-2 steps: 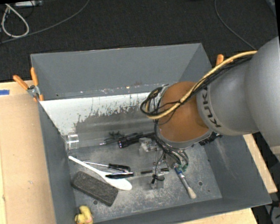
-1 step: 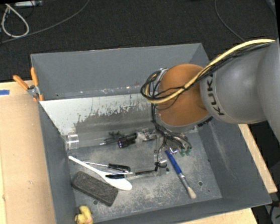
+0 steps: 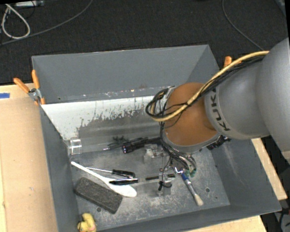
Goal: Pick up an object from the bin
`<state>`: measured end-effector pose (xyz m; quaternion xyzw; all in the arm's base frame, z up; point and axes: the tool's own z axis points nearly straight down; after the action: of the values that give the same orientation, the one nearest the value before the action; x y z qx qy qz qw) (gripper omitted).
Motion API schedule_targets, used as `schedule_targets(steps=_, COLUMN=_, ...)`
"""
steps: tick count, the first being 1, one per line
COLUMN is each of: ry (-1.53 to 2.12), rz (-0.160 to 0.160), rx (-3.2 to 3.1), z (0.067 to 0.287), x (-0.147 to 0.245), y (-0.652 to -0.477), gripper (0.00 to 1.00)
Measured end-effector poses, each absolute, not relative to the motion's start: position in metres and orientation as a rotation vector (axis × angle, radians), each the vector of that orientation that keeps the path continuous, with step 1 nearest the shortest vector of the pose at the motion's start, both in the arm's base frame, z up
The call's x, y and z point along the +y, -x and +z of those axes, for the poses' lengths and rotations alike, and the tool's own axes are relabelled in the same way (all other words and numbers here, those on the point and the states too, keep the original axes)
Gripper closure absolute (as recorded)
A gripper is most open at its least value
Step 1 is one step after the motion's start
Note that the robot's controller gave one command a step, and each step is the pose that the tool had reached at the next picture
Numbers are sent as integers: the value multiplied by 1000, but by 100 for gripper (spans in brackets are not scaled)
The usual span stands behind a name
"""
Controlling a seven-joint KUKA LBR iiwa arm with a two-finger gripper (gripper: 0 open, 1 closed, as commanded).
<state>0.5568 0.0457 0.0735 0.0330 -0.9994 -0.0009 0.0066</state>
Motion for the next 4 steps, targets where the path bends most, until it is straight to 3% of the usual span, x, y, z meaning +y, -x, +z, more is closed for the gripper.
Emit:
schedule_targets(steps=1, ry=-114, rz=-5, rx=-3147, z=70, x=45, y=-551, gripper=0)
schedule_targets(steps=2, ry=-106, rz=-5, rx=-3137, z=73, x=46, y=-556, gripper=100)
schedule_targets(steps=3, ry=-106, rz=-5, rx=-3136, z=73, x=46, y=-556, gripper=100)
schedule_targets(steps=4, ry=-105, rz=-5, rx=-3127, z=117, x=46, y=-554, gripper=100)
